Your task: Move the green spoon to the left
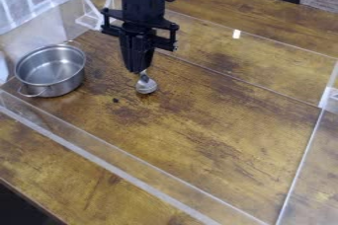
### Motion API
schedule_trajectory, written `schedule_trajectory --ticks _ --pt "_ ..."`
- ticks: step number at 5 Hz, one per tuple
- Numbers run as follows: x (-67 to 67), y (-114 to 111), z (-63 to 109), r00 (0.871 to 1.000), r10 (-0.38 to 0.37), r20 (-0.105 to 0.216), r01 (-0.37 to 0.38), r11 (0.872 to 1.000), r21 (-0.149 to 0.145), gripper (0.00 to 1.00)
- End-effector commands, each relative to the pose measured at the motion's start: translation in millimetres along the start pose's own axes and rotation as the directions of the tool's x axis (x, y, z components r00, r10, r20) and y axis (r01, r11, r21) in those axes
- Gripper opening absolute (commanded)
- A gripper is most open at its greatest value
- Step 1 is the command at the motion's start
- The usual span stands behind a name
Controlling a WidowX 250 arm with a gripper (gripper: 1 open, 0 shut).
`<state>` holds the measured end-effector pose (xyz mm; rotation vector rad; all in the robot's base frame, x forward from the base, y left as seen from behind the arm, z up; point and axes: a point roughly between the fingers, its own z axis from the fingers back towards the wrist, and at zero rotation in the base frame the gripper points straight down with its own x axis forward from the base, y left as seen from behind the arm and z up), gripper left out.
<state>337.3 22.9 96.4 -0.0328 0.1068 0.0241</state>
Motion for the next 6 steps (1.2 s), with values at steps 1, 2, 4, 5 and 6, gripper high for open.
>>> schedule_trajectory --ticks 1,2,4,5,6 --pt "3.8 7.7 36.6 0.994 0.015 0.110 -0.015 1.000 0.005 0.00" --pt "4.6 9.2 37.6 0.994 0.015 0.110 -0.016 1.000 0.004 0.00" --pt "7.7 13.0 34.7 0.994 0.020 0.105 -0.021 1.000 0.001 0.00" --pt "9.7 15.1 31.6 0.995 0.023 0.101 -0.024 1.000 0.000 0.00" --pt "11.8 17.6 27.9 0.995 0.027 0.095 -0.027 1.000 -0.001 0.00"
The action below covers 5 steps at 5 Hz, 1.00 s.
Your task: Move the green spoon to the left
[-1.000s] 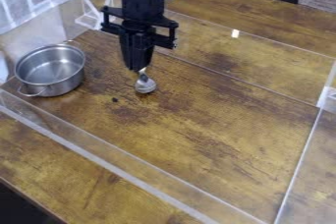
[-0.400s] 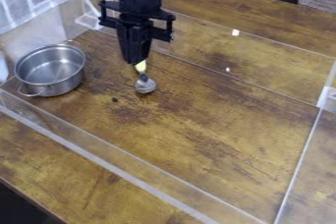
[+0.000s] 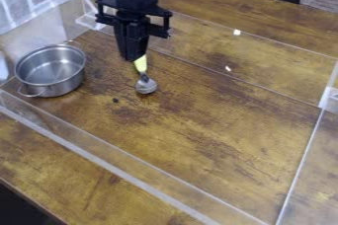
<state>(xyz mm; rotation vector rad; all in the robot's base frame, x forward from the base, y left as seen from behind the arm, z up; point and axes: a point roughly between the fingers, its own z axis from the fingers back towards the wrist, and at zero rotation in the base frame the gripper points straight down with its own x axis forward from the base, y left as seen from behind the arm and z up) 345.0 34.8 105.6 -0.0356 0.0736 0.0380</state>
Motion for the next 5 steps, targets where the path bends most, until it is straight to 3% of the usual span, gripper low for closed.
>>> schedule_trajectory --ticks 1,2,3,5 --pt "7.7 8.0 15.6 0.998 0.017 0.059 -0.017 1.000 0.002 0.00" --pt "9.2 9.8 15.4 0.998 0.019 0.059 -0.020 1.000 0.001 0.00" --pt "7.6 7.0 7.8 0.999 0.017 0.044 -0.017 1.000 0.003 1.00" --pt "3.6 -0.3 -9.6 1.000 0.011 0.010 -0.011 1.000 0.003 1.00"
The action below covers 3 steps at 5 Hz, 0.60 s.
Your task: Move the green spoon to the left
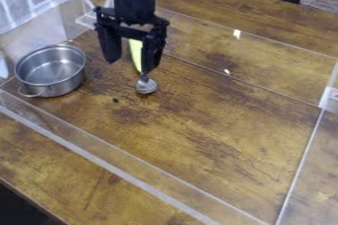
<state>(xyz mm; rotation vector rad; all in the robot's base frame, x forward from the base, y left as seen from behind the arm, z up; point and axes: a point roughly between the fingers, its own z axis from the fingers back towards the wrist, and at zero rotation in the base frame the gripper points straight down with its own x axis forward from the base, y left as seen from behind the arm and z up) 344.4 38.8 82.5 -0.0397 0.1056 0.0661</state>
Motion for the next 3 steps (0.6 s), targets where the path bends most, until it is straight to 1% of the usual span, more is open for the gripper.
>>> schedule_trajectory --ticks 1,2,3 --pt "-0.5 -11.7 8.5 0.999 -0.023 0.032 0.023 1.000 0.006 1.00" --pt "-2.5 -18.5 6.0 0.999 -0.030 0.027 0.030 1.000 0.004 1.00" --pt "-4.7 -25.7 6.0 0.999 -0.038 0.029 0.038 0.999 0.003 1.00"
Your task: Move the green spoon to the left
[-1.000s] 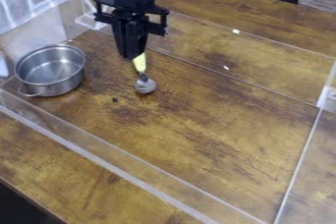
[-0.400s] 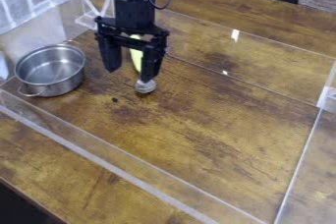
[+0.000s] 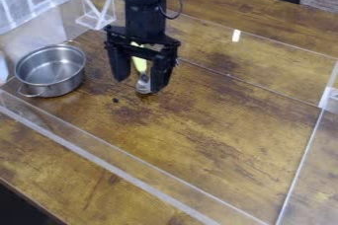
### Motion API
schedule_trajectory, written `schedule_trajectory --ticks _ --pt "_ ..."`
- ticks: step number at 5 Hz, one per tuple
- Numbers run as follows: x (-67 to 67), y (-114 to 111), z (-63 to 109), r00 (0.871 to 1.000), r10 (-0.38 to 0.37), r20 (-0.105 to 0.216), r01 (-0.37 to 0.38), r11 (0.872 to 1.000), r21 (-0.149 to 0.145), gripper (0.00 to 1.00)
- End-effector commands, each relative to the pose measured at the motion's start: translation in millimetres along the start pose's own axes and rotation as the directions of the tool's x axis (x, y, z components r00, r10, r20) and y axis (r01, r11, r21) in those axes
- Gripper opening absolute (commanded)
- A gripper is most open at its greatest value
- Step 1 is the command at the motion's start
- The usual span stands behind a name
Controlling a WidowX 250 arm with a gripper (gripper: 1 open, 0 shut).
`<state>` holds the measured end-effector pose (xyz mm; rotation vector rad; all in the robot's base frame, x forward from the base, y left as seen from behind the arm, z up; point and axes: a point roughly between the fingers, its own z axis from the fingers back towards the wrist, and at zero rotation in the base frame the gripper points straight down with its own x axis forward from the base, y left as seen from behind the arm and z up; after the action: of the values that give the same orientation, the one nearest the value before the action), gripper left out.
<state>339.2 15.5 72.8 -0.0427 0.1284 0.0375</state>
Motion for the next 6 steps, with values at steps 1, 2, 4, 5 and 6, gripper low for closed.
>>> schedule_trajectory --ticks 1,2,4,5,6 --pt "-1.2 -10.1 16.6 0.998 -0.016 0.056 0.016 1.000 0.009 1.00" --pt "-3.1 -16.1 16.5 0.998 -0.023 0.064 0.022 1.000 0.015 1.00" --pt "-10.7 -38.9 33.9 0.989 -0.049 0.137 0.042 0.998 0.057 1.00" --pt "-15.1 -49.9 38.7 0.983 -0.059 0.172 0.045 0.996 0.082 1.00" --pt "-14.0 -55.2 36.3 0.976 -0.048 0.210 0.026 0.994 0.107 1.00"
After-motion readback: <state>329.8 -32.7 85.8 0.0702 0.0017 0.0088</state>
